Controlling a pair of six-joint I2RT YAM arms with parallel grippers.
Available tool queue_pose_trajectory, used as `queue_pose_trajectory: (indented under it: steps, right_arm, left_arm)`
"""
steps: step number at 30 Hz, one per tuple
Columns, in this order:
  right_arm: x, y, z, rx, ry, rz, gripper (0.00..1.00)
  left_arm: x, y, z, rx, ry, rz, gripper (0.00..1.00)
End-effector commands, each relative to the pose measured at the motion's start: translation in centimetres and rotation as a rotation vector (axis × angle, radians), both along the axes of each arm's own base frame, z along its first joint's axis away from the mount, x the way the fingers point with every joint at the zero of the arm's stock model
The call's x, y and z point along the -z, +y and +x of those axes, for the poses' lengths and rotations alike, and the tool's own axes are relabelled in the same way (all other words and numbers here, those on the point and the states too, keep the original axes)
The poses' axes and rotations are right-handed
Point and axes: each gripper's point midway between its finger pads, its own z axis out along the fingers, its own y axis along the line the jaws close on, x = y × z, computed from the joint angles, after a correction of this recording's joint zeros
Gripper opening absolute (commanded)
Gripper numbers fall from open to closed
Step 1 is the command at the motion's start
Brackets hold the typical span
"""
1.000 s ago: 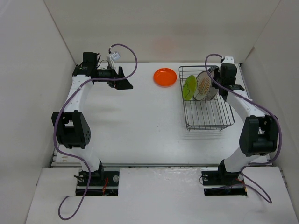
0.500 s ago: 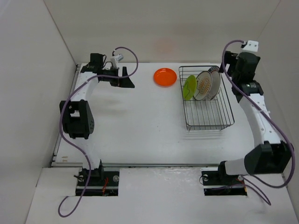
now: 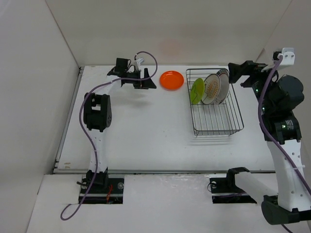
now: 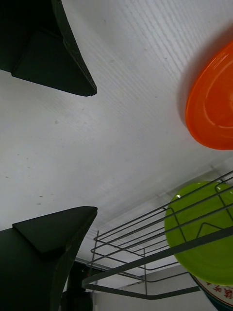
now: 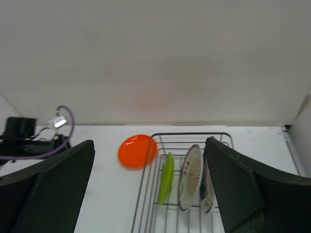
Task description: Load the plates into the dish rack
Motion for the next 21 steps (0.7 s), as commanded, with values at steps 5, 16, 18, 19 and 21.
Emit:
queue_pose_trajectory:
  steps: [5,16,18,19,21]
  right_arm:
    - [0.0,5.3,-0.9,-0.197,-0.011,0.104,1.00]
    - [-1.3,10.5,-0.5,-0.243,0.006,0.083,1.00]
    - [-1.0,11.3,-0.5,-0.245,0.016,0.073,1.00]
    - [-1.0,11.6,-0.3,-0.246,0.018,0.074,1.00]
    - [-1.0,12.3,-0.3,-0.257,0.017,0.066,1.00]
  left_arm:
    - [0.3,-2.2,5.0,-0.132,0.008,-0.127,0.85]
    - [3.5,-3.3,11.1,-0.353,0.096,-0.138,0.88]
    - [4.1,-3.5,11.3,-0.375,0.099,-0.121,0.88]
    - [3.9,-3.4,11.6,-0.396,0.105,-0.118,0.88]
    - [4.0,-3.2,11.9,-0.422,0.106,-0.112,0.88]
